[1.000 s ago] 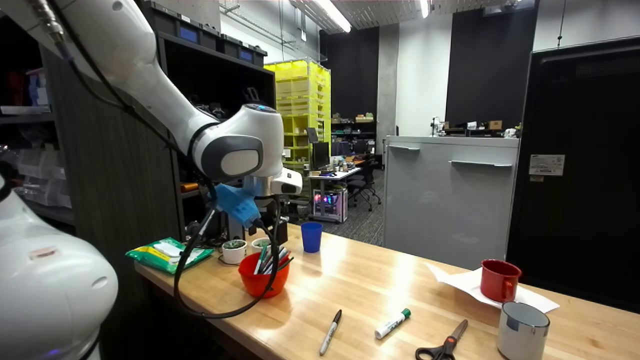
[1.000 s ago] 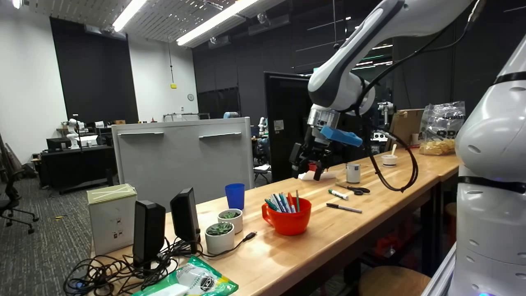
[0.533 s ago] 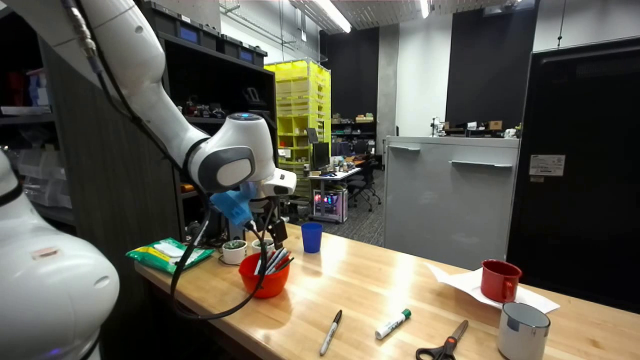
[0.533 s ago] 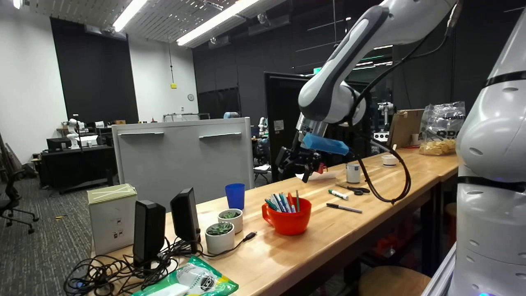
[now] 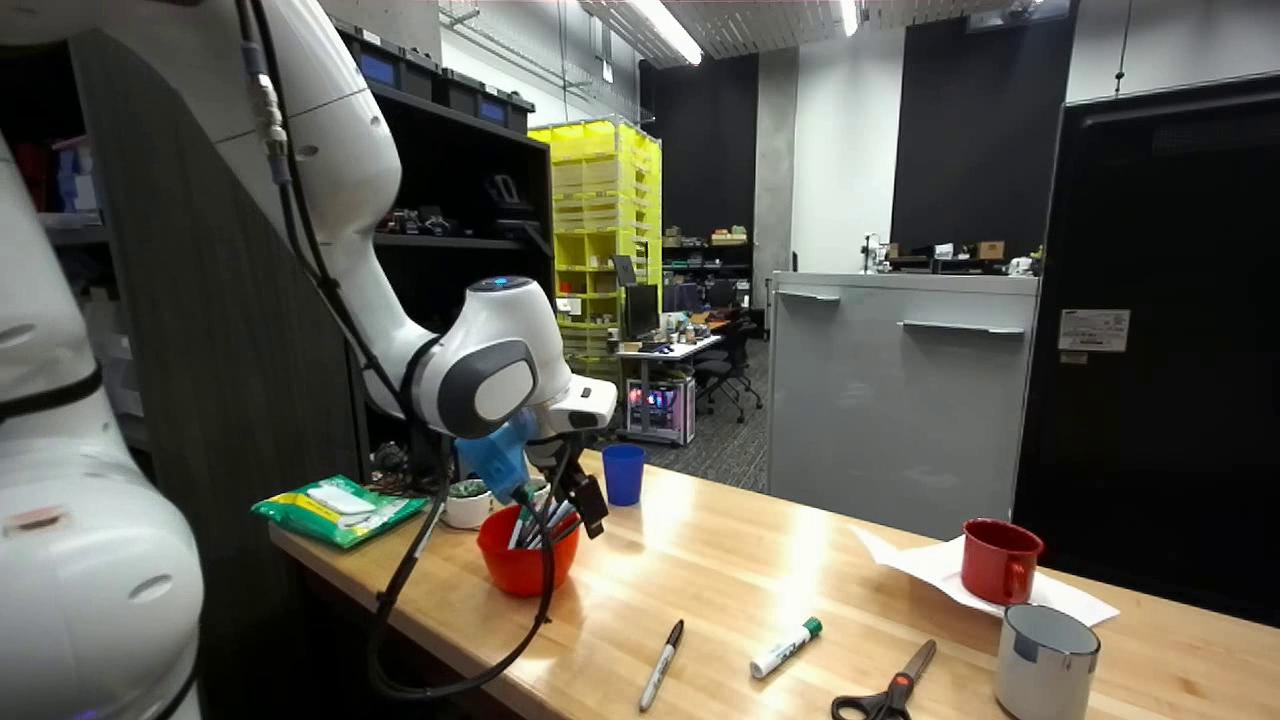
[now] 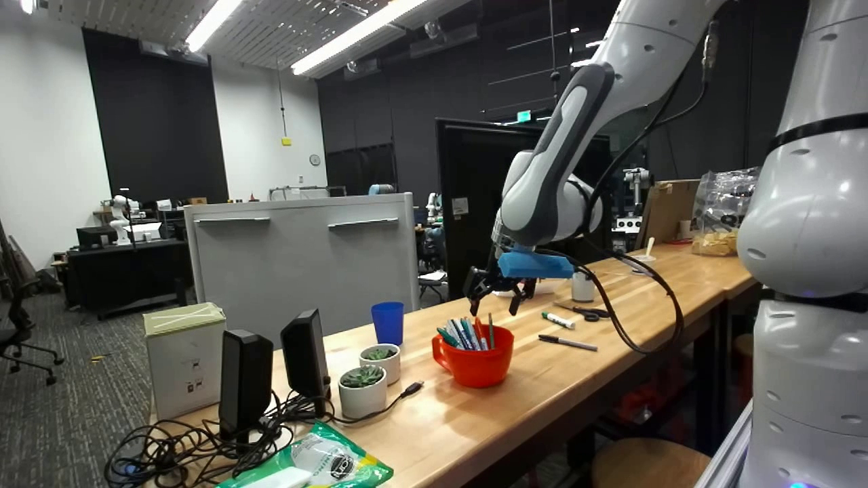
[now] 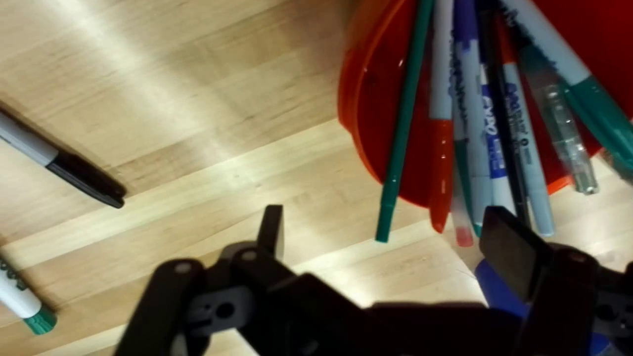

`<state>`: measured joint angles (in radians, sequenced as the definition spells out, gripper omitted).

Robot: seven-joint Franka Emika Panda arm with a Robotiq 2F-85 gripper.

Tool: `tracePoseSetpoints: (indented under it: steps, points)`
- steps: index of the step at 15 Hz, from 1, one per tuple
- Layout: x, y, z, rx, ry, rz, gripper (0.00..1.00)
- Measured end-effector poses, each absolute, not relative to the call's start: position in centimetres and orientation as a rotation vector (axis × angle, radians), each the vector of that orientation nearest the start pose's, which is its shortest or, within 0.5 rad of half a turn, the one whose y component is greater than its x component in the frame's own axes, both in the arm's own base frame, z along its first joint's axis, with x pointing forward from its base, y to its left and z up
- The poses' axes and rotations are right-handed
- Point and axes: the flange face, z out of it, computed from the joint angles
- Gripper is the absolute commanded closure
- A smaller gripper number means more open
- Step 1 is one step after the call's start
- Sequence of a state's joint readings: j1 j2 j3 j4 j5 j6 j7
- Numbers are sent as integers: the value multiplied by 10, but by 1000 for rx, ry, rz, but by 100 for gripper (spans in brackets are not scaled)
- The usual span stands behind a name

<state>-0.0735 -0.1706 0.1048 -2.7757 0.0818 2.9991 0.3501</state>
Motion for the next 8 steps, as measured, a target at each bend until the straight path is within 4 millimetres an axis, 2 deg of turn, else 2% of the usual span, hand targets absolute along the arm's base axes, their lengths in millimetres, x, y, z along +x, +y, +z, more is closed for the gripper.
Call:
tracePoseSetpoints:
  steps: [4, 8]
  points:
    - [419, -7, 300, -2983, 633, -612, 0]
    - [423, -4, 303, -3001, 655, -642, 0]
